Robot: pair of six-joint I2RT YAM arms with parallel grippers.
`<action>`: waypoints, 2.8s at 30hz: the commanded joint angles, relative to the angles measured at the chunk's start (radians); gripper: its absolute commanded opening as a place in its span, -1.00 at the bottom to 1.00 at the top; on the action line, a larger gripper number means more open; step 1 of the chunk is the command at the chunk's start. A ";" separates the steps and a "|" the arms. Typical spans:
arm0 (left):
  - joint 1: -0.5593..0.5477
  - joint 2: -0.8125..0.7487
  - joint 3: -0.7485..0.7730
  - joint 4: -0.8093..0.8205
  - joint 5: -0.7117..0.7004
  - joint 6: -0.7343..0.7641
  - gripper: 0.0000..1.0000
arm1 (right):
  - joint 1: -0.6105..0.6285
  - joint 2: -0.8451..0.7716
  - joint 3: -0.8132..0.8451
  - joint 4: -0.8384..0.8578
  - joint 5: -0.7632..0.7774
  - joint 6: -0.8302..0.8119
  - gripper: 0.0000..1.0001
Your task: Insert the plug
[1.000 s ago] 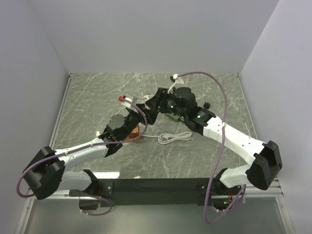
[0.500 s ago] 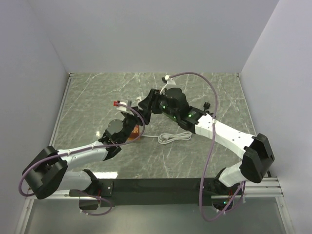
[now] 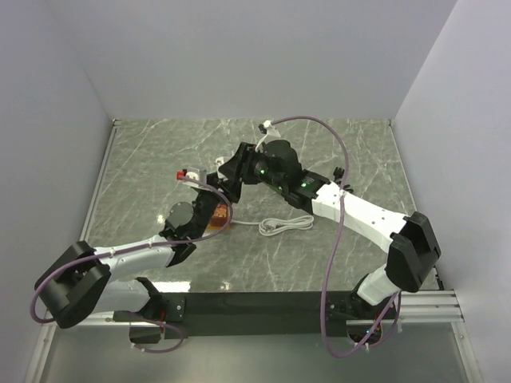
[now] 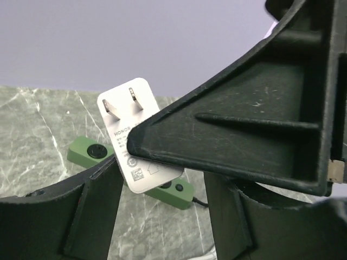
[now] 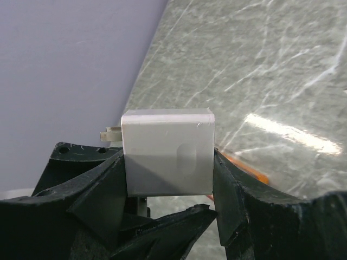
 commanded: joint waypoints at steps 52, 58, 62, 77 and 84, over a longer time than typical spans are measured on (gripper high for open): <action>0.216 -0.117 -0.035 0.206 0.547 -0.189 -0.99 | -0.258 -0.326 -0.450 0.725 -0.684 -0.175 0.92; 0.216 -0.071 -0.045 0.367 0.786 -0.294 -0.99 | -0.258 -0.297 -0.493 0.881 -0.790 -0.170 0.88; 0.216 -0.027 -0.047 0.524 0.860 -0.394 -0.99 | -0.258 -0.254 -0.482 0.961 -0.830 -0.126 0.79; 0.190 -0.002 -0.058 0.705 0.923 -0.439 -0.99 | -0.256 -0.113 -0.465 1.093 -0.852 -0.049 0.58; 0.190 0.048 -0.056 0.806 0.930 -0.477 -0.99 | -0.253 -0.111 -0.468 1.118 -0.881 -0.035 0.48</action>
